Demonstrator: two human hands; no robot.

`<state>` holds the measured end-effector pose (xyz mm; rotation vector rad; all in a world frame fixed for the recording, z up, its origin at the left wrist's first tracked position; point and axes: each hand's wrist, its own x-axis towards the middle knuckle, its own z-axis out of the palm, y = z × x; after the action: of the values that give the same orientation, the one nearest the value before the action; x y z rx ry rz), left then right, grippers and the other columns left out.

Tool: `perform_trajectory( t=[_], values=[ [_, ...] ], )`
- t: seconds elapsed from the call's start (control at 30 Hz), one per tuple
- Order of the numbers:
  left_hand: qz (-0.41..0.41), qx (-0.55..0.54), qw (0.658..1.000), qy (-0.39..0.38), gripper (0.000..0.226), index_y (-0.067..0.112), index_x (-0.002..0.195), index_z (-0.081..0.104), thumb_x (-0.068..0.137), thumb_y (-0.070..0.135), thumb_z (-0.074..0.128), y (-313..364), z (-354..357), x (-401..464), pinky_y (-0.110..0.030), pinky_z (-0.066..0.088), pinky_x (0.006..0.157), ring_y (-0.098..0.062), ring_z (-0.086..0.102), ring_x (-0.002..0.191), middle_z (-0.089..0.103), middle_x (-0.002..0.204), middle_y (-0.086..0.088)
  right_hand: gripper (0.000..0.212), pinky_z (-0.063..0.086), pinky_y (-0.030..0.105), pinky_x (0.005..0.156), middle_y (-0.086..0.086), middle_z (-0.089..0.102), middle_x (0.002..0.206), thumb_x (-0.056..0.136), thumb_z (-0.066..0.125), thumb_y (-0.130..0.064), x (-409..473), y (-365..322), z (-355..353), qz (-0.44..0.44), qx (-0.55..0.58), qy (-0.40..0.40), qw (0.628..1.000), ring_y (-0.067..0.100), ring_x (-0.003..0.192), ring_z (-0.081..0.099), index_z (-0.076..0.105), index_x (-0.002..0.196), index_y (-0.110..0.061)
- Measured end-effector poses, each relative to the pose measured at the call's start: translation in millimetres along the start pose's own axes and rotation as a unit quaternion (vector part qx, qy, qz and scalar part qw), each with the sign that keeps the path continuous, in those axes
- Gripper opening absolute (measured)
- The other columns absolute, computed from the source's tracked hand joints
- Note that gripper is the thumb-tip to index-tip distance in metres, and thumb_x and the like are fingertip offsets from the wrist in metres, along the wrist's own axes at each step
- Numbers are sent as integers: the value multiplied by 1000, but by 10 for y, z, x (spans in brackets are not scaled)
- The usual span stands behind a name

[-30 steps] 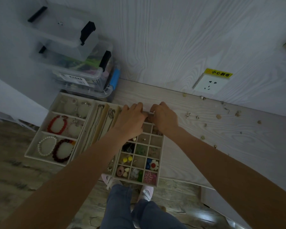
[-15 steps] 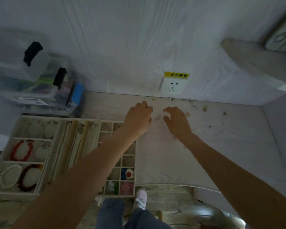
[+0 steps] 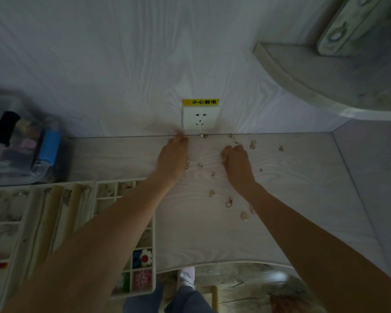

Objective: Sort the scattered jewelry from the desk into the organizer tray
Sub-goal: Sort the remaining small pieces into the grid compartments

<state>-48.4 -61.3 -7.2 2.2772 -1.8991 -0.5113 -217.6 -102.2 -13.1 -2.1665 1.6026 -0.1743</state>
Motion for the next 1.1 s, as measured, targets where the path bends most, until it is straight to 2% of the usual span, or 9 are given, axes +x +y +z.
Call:
perform_trajectory(
  t=[0.13, 0.3, 0.47, 0.57, 0.7, 0.77, 0.83, 0.97, 1.1],
  values=[
    [4, 20, 999, 35, 33, -2, 115, 51, 82, -6, 56, 37, -15, 85, -35, 41, 86, -29, 45, 109, 43, 123, -17, 16, 34, 27, 68, 8, 41, 89, 90, 41, 4, 75, -3, 16, -9, 0, -5, 1000, 26, 89, 48, 56, 94, 0],
    [-35, 59, 996, 61, 35, 1, 122, 50, 88, -9, 45, 46, -27, 145, -35, 44, 89, -30, 45, 113, 46, 123, -15, 36, 41, 30, 67, 16, 46, 111, 91, 44, 3, 32, -44, 46, -110, -188, -24, 976, 25, 98, 48, 43, 126, -7],
    [-67, 46, 995, 53, 21, 4, 109, 57, 90, -1, 48, 43, -61, 141, -36, 45, 81, -30, 54, 104, 55, 112, -15, 35, 37, 29, 66, 14, 46, 116, 93, 36, 2, 98, -122, 61, -115, -212, -37, 970, 25, 100, 48, 44, 125, -8],
    [-91, -23, 994, 52, 16, 6, 99, 59, 92, 2, 46, -9, -80, 87, -34, 44, 79, -27, 56, 99, 60, 105, -12, 35, 40, 31, 74, 16, 45, 118, 95, 35, -4, 110, -167, 45, -76, -178, -63, 979, 27, 102, 48, 41, 129, -7],
    [-90, -236, 962, 103, 12, 6, 85, 58, 89, -1, 50, -11, -90, -150, -36, 51, 76, -23, 60, 84, 63, 89, -8, 3, 31, 26, 59, 14, 47, 91, 92, 45, -10, 90, -298, -66, -19, -7, -69, 997, 22, 79, 46, 43, 91, -11],
    [-93, -326, 932, 127, 10, 7, 80, 57, 88, 1, 58, 2, -165, -376, -21, 52, 71, -11, 60, 72, 61, 75, 0, 8, 36, 26, 60, 8, 53, 80, 92, 49, -12, 25, -443, -120, 15, 98, -67, 993, 18, 71, 48, 48, 86, -8],
    [-110, -378, 913, 111, 11, 11, 77, 58, 84, 7, 66, -29, -225, -612, -9, 48, 67, 1, 59, 67, 61, 70, 6, 11, 46, 30, 61, 6, 57, 70, 90, 48, -9, -94, -635, -191, 98, 273, -94, 952, 16, 61, 53, 53, 82, -3],
    [-150, -512, 840, 97, 7, 10, 76, 65, 82, 8, 68, -210, -391, -1027, -29, 56, 78, -14, 68, 76, 71, 78, -4, 22, 50, 21, 49, 15, 53, 67, 86, 40, 8, -400, -1083, -288, 198, 565, -204, 774, 20, 58, 54, 52, 70, -1],
    [-196, -585, 777, 122, 3, 8, 82, 68, 84, 9, 66, -388, -605, -1338, -18, 49, 66, -9, 58, 66, 66, 71, 0, 26, 48, 19, 49, 14, 54, 68, 86, 37, 10, -629, -1449, -227, 134, 587, -281, 747, 19, 60, 53, 56, 70, 1]
  ],
)
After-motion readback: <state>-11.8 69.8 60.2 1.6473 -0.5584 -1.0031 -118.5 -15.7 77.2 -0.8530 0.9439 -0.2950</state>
